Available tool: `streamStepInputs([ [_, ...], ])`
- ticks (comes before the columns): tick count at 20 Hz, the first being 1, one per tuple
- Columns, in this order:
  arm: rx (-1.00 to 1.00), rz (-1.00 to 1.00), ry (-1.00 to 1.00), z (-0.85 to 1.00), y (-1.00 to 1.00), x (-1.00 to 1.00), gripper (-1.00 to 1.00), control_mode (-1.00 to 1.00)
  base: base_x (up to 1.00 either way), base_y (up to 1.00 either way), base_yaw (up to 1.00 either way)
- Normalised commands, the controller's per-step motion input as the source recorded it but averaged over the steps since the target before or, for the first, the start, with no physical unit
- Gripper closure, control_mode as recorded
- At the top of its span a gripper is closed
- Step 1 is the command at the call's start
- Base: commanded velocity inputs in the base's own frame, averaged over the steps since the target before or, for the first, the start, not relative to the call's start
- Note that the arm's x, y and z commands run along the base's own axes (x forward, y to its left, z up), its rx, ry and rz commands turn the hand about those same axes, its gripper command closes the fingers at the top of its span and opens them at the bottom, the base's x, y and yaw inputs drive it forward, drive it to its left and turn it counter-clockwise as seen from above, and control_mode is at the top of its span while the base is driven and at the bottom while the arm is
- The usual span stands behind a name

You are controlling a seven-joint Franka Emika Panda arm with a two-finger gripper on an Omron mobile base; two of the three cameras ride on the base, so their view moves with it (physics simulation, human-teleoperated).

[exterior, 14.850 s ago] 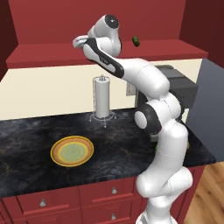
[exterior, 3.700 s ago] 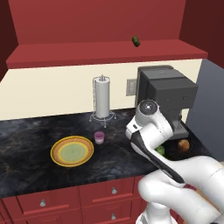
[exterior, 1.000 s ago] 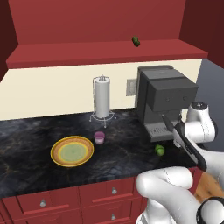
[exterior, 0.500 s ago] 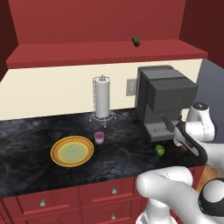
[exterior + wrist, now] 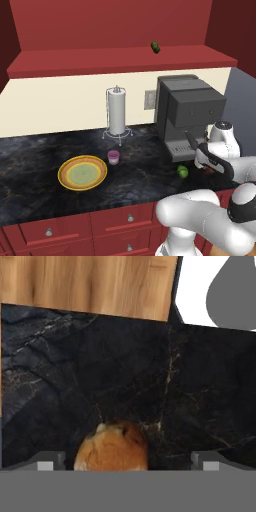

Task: Pick the avocado and bread from the counter and place them on the plate. Then pick the jam from the cabinet and place it next to the plate. Lastly close the cabinet door.

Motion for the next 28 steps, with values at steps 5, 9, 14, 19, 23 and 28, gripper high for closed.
streamStepInputs([
  [5,0.0,0.0,0.0,-0.16,-0.09,0.16,-1.0,-1.0,0.0,0.0,0.0],
  [9,0.0,0.0,0.0,-0.12,-0.19,0.02,-1.0,-1.0,0.0,0.0,0.0],
  [14,0.01,0.0,0.0,-0.26,-0.13,0.0,-1.0,-1.0,0.0,0.0,0.0],
  [19,0.02,0.0,0.0,-0.24,-0.06,0.0,-1.0,-1.0,0.0,0.0,0.0],
  [23,0.0,0.0,0.0,-0.17,-0.01,0.0,1.0,-1.0,0.0,0.0,0.0],
  [28,0.0,0.0,-0.01,-0.11,0.0,0.0,1.0,-1.0,0.0,0.0,0.0],
])
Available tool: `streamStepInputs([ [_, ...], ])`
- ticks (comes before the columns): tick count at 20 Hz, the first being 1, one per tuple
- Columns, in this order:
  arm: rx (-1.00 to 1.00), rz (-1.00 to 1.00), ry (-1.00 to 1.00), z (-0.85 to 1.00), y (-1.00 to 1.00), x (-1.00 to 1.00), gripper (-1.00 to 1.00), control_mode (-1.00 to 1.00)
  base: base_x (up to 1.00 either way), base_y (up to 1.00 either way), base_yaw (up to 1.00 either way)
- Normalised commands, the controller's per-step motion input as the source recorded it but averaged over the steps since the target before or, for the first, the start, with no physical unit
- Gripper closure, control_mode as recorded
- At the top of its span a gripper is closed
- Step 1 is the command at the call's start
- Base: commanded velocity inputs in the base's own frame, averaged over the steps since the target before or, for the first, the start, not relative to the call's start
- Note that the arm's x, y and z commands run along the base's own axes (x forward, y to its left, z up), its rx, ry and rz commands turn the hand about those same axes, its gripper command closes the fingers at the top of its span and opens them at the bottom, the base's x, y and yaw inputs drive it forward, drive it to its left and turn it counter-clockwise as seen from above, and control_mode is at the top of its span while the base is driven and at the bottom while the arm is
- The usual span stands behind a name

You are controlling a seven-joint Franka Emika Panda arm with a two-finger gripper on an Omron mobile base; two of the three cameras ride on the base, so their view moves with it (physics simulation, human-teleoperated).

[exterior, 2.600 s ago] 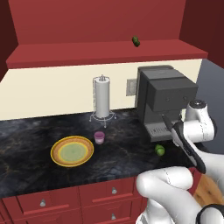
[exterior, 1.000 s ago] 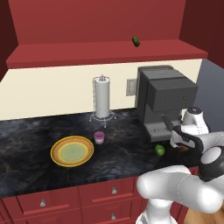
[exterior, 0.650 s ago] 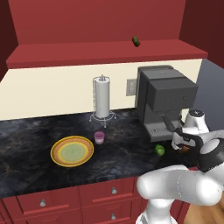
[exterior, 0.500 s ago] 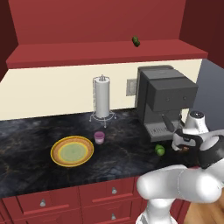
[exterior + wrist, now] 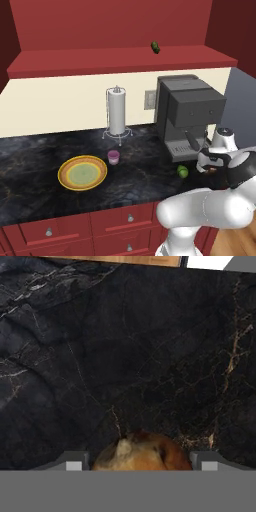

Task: Pick the avocado and bread from the counter and place them on the plate. Then pick the jam from the cabinet and place it next to the plate. Lastly close the cabinet door.

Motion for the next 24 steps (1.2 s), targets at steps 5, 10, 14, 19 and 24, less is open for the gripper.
streamStepInputs([
  [5,0.0,0.01,-0.05,0.0,0.02,-0.13,1.0,-1.0,0.0,0.0,0.0],
  [10,-0.01,0.0,-0.11,0.59,0.13,-0.65,1.0,-1.0,0.0,0.0,0.0],
  [14,0.0,0.0,-0.03,0.51,0.34,-0.37,1.0,-1.0,0.0,0.0,0.0],
  [19,0.0,0.0,-0.04,0.39,0.61,-0.07,1.0,-1.0,0.0,0.0,0.0],
  [24,0.0,0.0,-0.03,0.47,0.72,0.0,1.0,-1.0,0.0,0.0,0.0],
])
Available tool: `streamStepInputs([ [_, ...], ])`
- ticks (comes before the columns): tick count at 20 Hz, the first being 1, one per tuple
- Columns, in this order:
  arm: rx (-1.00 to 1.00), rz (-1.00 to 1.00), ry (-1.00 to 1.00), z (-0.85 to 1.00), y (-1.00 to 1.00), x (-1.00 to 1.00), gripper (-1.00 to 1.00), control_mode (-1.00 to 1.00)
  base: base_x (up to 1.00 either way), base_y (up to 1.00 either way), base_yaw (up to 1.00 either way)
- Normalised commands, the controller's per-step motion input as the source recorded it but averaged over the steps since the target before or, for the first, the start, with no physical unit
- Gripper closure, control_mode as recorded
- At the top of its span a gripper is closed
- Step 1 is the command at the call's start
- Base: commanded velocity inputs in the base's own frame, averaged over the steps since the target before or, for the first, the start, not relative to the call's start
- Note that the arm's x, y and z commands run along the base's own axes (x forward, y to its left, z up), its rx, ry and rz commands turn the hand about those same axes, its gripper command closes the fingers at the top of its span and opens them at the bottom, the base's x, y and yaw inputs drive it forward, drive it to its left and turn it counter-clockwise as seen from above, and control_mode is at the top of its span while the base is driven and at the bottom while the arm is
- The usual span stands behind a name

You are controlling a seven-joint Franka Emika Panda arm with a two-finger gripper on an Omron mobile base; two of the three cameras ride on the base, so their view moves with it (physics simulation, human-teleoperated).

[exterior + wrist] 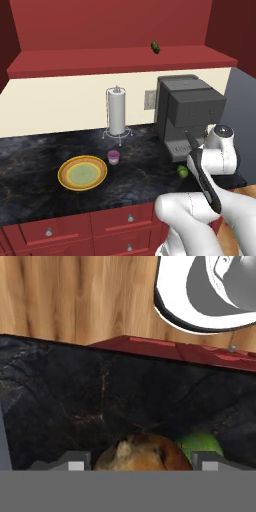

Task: Pick the avocado and bread from the counter and place them on the plate. Then pick the jam from the cabinet and place it next to the plate. Lastly close the cabinet door.

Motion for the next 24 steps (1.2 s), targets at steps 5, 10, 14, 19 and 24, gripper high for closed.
streamStepInputs([
  [5,0.0,0.0,0.0,0.45,0.77,0.0,1.0,-1.0,0.0,0.0,0.0],
  [10,0.0,0.0,0.0,0.35,0.8,0.0,1.0,-1.0,0.0,0.0,0.0],
  [14,0.0,0.0,0.0,0.19,0.81,0.09,1.0,-1.0,0.0,0.0,0.0],
  [19,0.0,0.0,0.0,0.24,0.78,0.04,1.0,-1.0,0.0,0.0,0.0],
  [24,0.0,0.0,0.0,0.14,0.71,0.06,1.0,-1.0,0.0,0.0,0.0],
])
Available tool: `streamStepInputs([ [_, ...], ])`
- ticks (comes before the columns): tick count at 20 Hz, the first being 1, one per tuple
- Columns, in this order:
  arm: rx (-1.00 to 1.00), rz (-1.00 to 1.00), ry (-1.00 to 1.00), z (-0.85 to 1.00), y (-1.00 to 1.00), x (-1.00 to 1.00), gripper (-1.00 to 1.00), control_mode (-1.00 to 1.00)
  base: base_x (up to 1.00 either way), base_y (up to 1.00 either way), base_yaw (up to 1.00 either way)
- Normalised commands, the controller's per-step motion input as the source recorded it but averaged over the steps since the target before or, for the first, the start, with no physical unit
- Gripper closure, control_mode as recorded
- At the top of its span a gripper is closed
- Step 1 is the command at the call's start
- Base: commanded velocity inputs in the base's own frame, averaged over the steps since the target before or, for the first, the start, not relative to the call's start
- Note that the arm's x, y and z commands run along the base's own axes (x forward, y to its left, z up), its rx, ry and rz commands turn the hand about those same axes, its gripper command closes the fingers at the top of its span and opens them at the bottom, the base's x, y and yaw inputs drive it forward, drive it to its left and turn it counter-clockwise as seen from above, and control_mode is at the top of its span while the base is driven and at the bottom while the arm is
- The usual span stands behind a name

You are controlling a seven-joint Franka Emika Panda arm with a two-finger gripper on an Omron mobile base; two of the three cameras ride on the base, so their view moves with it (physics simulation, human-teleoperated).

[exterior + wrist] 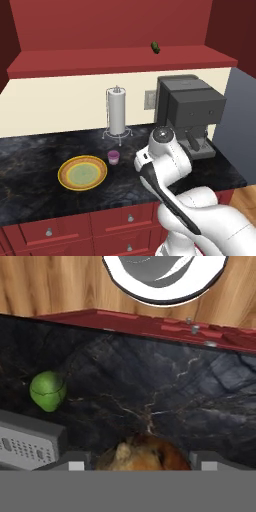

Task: Pick the avocado and bread from the counter and place them on the plate. Then pick the jam from the cabinet and place it next to the plate. Lastly close the cabinet door.

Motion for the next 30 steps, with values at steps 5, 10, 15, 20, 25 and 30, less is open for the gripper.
streamStepInputs([
  [5,0.01,0.0,0.03,0.13,0.67,0.16,1.0,-1.0,0.0,0.0,0.0],
  [10,0.09,0.03,0.13,0.13,0.58,0.18,1.0,-1.0,0.0,0.0,0.0],
  [15,0.08,0.03,0.12,0.05,0.64,0.21,1.0,-1.0,0.0,0.0,0.0],
  [20,0.0,0.03,0.01,0.0,0.66,0.11,1.0,-1.0,0.0,0.0,0.0],
  [25,0.0,0.04,0.0,-0.04,0.51,0.27,1.0,-1.0,0.0,0.0,0.0],
  [30,0.0,0.04,0.0,-0.26,0.34,0.44,1.0,-1.0,0.0,0.0,0.0],
])
